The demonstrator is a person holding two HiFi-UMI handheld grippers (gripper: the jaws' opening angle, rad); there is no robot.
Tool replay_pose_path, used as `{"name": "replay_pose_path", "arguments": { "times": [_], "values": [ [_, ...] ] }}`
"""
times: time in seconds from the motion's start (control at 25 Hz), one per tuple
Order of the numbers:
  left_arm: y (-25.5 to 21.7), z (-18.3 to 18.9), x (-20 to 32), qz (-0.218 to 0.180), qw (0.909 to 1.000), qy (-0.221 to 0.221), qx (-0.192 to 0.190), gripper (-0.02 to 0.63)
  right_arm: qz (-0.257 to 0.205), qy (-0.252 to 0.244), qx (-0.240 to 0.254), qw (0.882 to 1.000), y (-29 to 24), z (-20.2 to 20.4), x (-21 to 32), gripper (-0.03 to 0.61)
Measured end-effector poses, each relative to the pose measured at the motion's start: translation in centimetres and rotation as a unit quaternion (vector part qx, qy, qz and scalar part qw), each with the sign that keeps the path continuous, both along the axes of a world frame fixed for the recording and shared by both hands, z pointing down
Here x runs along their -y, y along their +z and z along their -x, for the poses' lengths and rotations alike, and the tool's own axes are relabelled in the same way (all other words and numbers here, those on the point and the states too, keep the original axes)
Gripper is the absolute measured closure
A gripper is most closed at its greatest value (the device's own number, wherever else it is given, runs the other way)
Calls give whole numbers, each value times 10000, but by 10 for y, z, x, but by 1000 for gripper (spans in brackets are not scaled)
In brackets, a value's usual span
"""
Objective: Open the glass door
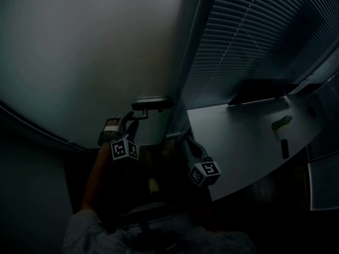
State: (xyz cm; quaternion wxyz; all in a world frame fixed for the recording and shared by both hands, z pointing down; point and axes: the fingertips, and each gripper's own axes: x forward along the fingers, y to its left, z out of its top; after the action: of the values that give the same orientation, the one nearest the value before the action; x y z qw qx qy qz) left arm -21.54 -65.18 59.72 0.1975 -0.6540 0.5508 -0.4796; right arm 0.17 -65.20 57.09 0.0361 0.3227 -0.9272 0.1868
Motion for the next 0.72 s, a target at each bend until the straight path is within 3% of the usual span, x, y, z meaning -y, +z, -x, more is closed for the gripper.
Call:
{"name": "replay_pose_path", "arguments": {
  "times": [0.72],
  "values": [
    [7, -3, 7, 99, 9970, -33, 771, 468, 25, -14, 122, 9999, 2, 3, 12, 577]
  ]
}}
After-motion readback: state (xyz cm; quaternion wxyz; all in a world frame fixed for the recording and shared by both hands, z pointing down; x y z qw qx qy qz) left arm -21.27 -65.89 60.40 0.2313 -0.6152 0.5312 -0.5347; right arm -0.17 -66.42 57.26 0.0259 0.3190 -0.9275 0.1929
